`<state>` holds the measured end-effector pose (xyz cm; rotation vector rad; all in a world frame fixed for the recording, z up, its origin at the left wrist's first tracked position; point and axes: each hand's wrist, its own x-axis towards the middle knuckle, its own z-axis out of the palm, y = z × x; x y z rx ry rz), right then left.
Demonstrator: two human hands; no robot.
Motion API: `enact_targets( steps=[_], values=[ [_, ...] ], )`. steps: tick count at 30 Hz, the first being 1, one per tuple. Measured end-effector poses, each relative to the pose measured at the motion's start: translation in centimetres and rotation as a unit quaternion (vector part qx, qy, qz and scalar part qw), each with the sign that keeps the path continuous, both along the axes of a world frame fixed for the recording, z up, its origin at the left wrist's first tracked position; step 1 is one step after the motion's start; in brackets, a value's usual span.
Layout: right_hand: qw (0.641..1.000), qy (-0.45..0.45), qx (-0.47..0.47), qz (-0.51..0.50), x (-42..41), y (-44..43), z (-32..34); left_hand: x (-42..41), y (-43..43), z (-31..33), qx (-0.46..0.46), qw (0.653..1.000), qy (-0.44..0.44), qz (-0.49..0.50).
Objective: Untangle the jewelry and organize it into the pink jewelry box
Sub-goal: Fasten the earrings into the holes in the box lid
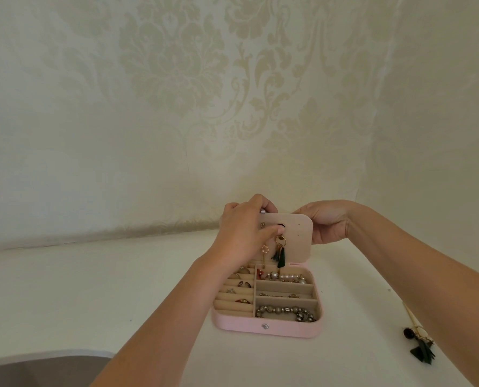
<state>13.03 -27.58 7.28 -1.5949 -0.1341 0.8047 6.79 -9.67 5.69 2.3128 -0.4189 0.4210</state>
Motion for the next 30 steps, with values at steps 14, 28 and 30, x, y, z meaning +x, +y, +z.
enact_targets(
  steps=[14,28,30],
  values=[
    [1.0,0.001,-0.005,0.014,-0.1,0.3,-0.5,0.2,0.1,-0.1,-0.003,1.0,0.013,-0.003],
    [0.995,-0.03,-0.038,0.082,1.3,-0.5,0.3,0.3,0.2,-0.2,-0.003,1.0,0.005,-0.014],
    [0.994,-0.036,-0.052,0.095,1.5,-0.4,0.5,0.3,0.3,-0.2,-0.001,1.0,0.003,-0.015]
  ],
)
